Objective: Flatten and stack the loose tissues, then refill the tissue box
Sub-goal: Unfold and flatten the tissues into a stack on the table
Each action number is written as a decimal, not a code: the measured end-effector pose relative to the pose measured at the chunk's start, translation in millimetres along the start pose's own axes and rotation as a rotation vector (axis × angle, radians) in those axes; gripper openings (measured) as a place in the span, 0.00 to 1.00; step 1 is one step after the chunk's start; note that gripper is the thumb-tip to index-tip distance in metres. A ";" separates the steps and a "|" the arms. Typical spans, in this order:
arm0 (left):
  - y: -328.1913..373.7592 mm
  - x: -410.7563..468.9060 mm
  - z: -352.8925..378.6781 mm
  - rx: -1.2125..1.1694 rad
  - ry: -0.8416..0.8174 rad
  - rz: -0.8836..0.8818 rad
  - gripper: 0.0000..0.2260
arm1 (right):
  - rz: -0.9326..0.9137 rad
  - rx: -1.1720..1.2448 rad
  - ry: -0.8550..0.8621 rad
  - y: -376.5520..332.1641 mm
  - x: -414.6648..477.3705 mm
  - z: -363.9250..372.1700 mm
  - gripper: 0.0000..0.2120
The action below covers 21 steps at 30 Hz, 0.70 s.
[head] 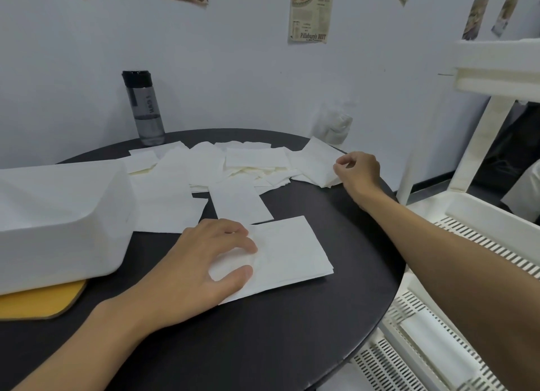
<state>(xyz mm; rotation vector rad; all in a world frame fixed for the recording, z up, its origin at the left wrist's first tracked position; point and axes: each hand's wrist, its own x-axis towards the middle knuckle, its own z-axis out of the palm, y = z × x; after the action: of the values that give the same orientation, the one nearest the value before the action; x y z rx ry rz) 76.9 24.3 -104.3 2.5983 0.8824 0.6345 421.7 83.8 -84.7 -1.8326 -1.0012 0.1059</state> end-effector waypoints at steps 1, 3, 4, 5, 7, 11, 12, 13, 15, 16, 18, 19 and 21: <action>0.0 0.3 0.0 -0.001 0.001 -0.002 0.15 | -0.006 0.018 0.024 -1.3 -2.6 -1.7 0.06; -0.3 0.6 0.0 -0.005 0.001 -0.006 0.15 | -0.001 0.066 0.060 -1.9 -8.9 -5.7 0.06; -0.5 0.7 -0.2 -0.006 0.002 -0.006 0.14 | 0.004 0.089 0.070 -1.8 -12.1 -7.6 0.06; -0.6 0.5 -0.2 -0.007 0.002 -0.005 0.14 | 0.007 0.118 0.076 -2.4 -16.3 -10.9 0.07; 0.0 0.1 -0.4 -0.011 0.004 -0.003 0.14 | 0.017 0.200 0.093 -4.4 -22.7 -19.3 0.07; 0.2 0.4 -0.4 -0.010 0.015 -0.007 0.14 | 0.119 0.390 0.110 -17.6 -32.2 -37.7 0.10; 0.0 0.3 -0.4 -0.015 0.018 -0.012 0.15 | 0.155 0.431 0.104 -21.5 -34.6 -41.5 0.11; 0.7 0.2 -0.6 -0.020 0.025 -0.015 0.15 | 0.182 0.472 0.087 -26.1 -38.3 -45.3 0.11; 2.6 -0.5 -1.8 -0.038 0.064 -0.027 0.15 | 0.220 0.584 0.014 -35.5 -47.5 -51.7 0.12; 4.3 -1.0 -2.9 -0.054 0.096 -0.043 0.14 | 0.238 0.645 -0.035 -39.8 -52.8 -54.1 0.12; 5.6 -1.2 -4.8 -0.093 0.178 -0.085 0.13 | 0.263 0.754 -0.145 -48.7 -66.0 -57.8 0.11; 6.2 -1.5 -5.5 -0.115 0.227 -0.109 0.14 | 0.262 0.789 -0.204 -53.3 -73.3 -58.9 0.11; 7.3 -1.8 -7.3 -0.147 0.351 -0.125 0.20 | 0.240 0.827 -0.329 -62.3 -88.5 -59.8 0.10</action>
<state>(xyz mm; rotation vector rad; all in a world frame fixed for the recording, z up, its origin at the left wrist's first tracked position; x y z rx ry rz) 75.5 18.8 -95.5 2.3175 1.0471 1.0971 356.4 -9.4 -36.5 -1.1671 -0.7750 0.8597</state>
